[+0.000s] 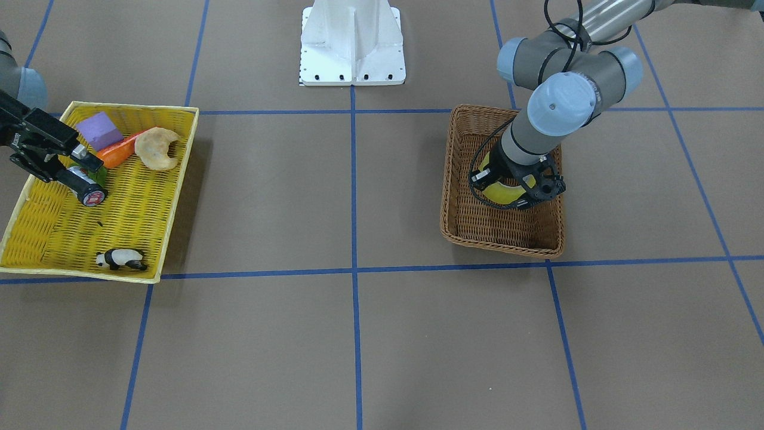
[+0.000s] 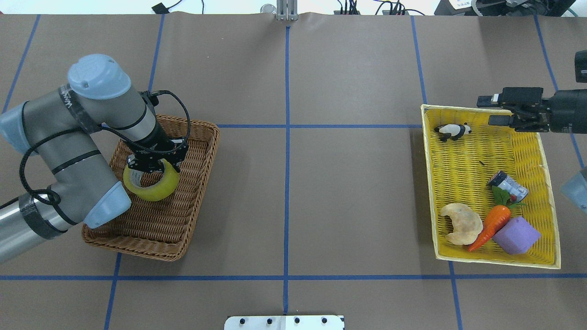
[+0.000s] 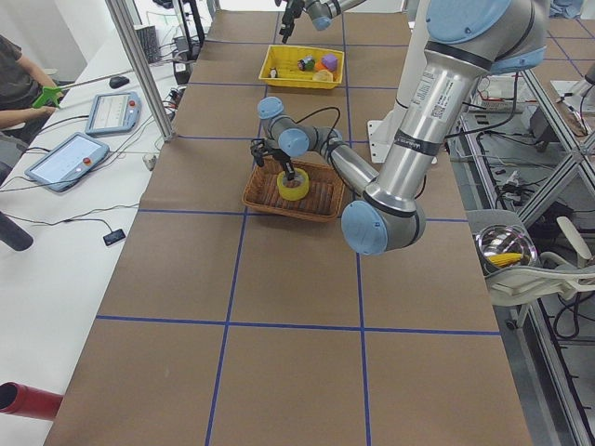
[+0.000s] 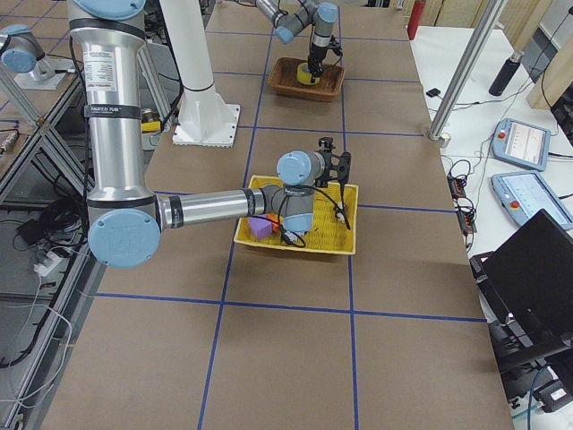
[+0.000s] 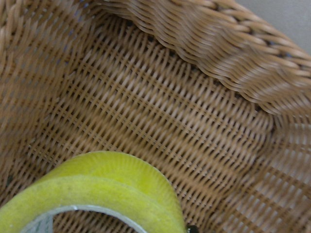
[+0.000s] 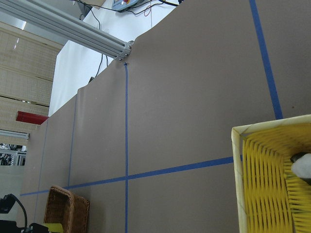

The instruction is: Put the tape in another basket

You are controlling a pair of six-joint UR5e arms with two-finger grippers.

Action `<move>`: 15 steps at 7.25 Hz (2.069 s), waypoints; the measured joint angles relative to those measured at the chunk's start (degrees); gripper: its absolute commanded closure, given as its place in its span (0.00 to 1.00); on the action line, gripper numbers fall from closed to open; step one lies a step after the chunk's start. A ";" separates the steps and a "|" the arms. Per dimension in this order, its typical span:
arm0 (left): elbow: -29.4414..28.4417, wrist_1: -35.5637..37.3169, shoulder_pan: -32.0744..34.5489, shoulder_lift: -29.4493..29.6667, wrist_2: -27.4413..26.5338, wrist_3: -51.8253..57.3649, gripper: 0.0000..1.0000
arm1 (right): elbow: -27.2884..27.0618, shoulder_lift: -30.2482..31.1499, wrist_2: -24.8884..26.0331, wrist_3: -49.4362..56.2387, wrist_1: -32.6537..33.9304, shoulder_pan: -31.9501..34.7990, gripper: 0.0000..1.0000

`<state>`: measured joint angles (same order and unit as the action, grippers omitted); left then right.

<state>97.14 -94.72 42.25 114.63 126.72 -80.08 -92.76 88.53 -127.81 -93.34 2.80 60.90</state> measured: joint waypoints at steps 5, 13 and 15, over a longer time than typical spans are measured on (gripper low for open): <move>-1.23 -1.48 -0.68 -0.64 -1.56 -0.49 0.16 | 0.43 0.86 0.14 13.32 6.51 4.73 0.00; 10.49 0.12 12.98 -6.72 -2.84 16.75 0.03 | -2.32 2.12 -0.10 47.59 36.18 16.79 0.00; 9.09 0.95 21.76 -10.27 -5.66 36.39 0.03 | -2.59 1.96 0.09 63.26 48.30 19.76 0.00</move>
<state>106.23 -93.77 64.01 104.36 121.06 -43.69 -95.36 90.49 -127.73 -30.08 51.10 80.66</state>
